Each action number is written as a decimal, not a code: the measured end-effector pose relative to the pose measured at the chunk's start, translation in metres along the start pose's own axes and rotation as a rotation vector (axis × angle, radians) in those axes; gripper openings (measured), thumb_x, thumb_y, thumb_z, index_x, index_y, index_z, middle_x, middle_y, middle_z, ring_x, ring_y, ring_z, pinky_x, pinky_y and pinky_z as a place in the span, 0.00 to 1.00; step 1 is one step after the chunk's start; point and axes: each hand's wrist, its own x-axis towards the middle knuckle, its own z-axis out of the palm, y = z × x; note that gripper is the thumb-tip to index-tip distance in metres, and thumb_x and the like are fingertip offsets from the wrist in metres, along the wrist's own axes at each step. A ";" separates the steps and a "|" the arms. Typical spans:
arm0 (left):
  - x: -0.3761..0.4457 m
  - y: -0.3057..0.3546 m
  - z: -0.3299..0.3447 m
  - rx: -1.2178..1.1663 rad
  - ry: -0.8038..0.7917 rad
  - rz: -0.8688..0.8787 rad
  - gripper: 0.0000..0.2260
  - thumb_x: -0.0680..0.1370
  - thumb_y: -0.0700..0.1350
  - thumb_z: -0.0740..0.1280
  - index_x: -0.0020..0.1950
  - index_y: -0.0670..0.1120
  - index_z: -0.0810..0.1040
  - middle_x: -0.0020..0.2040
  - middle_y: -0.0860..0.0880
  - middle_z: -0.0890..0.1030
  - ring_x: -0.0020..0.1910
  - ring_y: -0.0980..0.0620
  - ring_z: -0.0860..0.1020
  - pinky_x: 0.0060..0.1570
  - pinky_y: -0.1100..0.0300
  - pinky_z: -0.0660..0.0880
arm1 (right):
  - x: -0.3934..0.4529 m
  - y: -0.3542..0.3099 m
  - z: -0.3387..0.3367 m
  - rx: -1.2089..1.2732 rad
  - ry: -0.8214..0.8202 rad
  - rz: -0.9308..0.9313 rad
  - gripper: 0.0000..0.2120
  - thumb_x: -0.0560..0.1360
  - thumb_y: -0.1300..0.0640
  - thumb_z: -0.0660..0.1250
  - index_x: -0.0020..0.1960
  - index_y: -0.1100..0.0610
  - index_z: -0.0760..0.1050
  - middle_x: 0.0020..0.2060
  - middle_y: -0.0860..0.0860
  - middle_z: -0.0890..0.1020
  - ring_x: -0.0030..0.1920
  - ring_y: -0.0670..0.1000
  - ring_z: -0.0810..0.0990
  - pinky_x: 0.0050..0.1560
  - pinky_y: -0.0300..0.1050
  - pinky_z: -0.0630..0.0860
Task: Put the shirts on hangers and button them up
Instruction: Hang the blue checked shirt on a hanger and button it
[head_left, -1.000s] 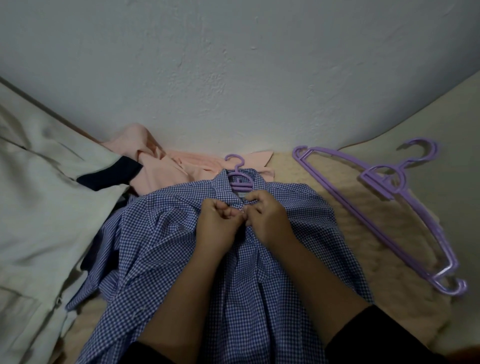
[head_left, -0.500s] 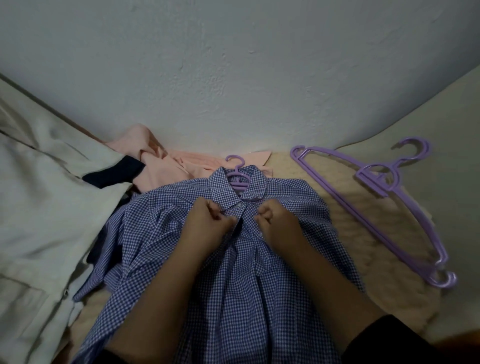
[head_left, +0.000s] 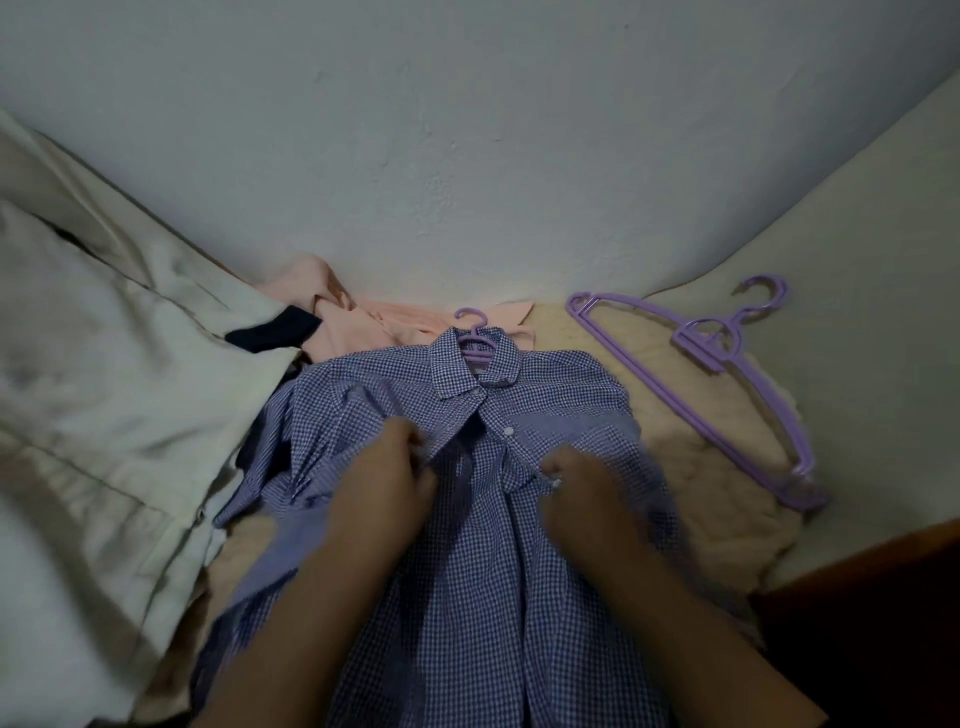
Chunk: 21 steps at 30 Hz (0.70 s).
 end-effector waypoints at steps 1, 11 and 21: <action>-0.007 0.007 0.003 -0.037 -0.019 0.011 0.08 0.76 0.43 0.66 0.51 0.49 0.68 0.43 0.52 0.77 0.40 0.52 0.77 0.40 0.54 0.75 | -0.007 -0.006 0.006 0.078 0.011 0.005 0.11 0.73 0.67 0.63 0.54 0.57 0.73 0.53 0.55 0.73 0.47 0.53 0.74 0.43 0.41 0.71; -0.026 0.005 0.048 -0.079 -0.125 -0.111 0.11 0.75 0.46 0.67 0.50 0.49 0.66 0.40 0.53 0.74 0.37 0.56 0.74 0.35 0.59 0.69 | -0.019 -0.006 0.038 0.281 -0.133 0.061 0.18 0.75 0.65 0.60 0.28 0.56 0.60 0.25 0.52 0.61 0.25 0.48 0.60 0.25 0.40 0.57; 0.043 -0.001 0.076 0.146 0.002 0.071 0.08 0.76 0.44 0.65 0.47 0.48 0.65 0.46 0.51 0.72 0.43 0.51 0.69 0.37 0.57 0.66 | 0.048 -0.022 0.045 0.369 -0.044 0.089 0.17 0.78 0.58 0.63 0.32 0.62 0.72 0.27 0.57 0.74 0.26 0.52 0.71 0.25 0.41 0.66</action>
